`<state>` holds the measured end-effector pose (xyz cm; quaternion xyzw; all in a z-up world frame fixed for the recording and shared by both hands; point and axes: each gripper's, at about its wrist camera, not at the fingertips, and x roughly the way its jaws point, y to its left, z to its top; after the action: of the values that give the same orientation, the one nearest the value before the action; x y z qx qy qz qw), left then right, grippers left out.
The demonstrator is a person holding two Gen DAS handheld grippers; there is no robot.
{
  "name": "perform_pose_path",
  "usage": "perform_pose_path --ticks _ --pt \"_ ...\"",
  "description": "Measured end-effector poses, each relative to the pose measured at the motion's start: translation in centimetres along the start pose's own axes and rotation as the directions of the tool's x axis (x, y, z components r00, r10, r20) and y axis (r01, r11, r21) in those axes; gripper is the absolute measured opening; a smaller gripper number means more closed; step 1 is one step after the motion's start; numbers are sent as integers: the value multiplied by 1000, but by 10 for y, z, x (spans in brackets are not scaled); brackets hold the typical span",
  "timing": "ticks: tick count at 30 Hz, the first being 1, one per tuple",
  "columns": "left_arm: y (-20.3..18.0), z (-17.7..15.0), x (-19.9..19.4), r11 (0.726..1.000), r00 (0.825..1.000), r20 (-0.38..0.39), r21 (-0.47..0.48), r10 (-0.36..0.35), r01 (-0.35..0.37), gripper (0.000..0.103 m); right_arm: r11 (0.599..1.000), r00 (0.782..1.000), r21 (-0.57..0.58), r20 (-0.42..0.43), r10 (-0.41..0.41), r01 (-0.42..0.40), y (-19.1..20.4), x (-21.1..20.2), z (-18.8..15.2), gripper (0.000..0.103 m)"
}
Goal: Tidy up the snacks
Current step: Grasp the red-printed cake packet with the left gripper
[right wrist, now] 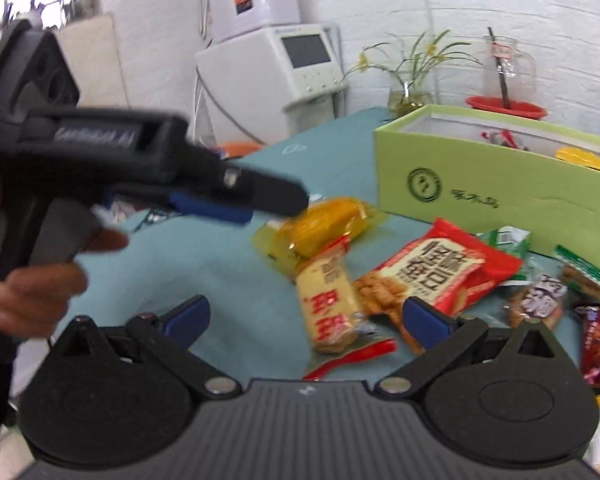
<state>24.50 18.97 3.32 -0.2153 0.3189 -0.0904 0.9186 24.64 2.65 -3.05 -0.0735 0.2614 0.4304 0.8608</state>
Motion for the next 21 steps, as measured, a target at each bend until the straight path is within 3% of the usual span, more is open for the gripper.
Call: perform_pose_path --ticks 2,5,7,10,15,21 --pt "13 -14 4 998 999 -50 -67 -12 9 63 999 999 -41 -22 -35 34 7 14 0 102" --pt "25 -22 14 992 995 -87 -120 -56 45 61 995 996 -89 -69 -54 48 17 30 -5 102" --pt "24 -24 18 994 995 -95 -110 -28 17 61 994 993 -94 -94 -69 60 25 28 -9 102" --pt "22 -27 18 997 996 -86 -75 -1 -6 63 999 996 -38 -87 -7 4 31 16 -16 102" --pt "30 -33 14 994 995 -75 -92 -63 56 77 992 991 77 -98 -92 100 30 17 -19 102" --pt "36 -29 18 992 988 -105 -69 -116 109 78 968 981 160 -55 -188 195 43 18 -25 102"
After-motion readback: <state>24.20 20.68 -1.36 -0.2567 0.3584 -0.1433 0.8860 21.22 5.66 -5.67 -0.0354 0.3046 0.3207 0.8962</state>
